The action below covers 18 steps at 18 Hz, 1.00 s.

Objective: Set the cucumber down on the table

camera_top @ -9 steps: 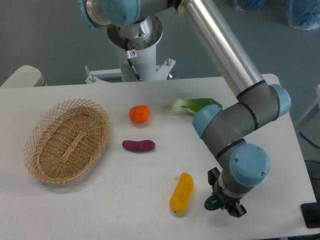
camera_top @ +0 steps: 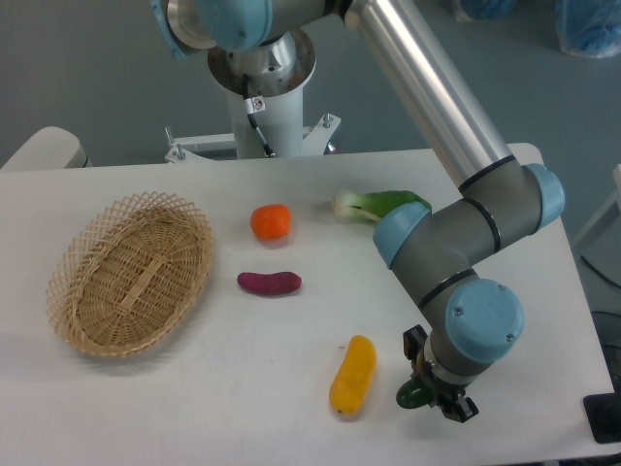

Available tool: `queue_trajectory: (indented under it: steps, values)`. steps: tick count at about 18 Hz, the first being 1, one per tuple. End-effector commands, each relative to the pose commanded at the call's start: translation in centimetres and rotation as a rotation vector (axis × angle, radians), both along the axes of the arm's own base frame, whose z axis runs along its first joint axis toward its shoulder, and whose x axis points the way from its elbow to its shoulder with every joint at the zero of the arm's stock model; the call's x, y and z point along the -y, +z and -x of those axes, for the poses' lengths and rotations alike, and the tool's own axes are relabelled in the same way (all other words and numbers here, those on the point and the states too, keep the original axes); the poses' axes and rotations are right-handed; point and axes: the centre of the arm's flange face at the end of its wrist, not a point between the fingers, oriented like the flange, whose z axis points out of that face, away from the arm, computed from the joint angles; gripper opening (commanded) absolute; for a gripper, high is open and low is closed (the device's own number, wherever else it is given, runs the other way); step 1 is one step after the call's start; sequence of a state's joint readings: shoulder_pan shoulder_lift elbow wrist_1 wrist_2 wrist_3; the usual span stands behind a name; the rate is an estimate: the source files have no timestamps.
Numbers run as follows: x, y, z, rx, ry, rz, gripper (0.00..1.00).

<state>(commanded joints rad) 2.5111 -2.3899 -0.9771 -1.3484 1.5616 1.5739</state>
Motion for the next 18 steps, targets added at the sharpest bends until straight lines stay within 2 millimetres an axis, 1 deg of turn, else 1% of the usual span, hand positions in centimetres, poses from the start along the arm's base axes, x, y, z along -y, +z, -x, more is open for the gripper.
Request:
queue_trajectory:
  steps: [2, 5, 8, 9, 12, 14, 16, 18]
  values:
    - [0.4, 0.3, 0.0, -0.008, -0.006, 0.021, 0.08]
    - [1.9, -0.1, -1.3, 0.018, -0.022, 0.038, 0.04]
    - [2.9, -0.3, -2.6, 0.040, -0.063, 0.054, 0.03]
    - [3.5, -0.3, -2.7, 0.047, -0.085, 0.058, 0.03]
    - [5.8, -0.2, -3.9, 0.069, -0.098, 0.069, 0.04]
    - [7.1, -0.5, -5.3, 0.090, -0.144, 0.083, 0.04]
    - [8.9, -1.1, -6.3, 0.118, -0.178, 0.094, 0.06]
    - [10.4, -1.2, -7.4, 0.139, -0.209, 0.098, 0.07]
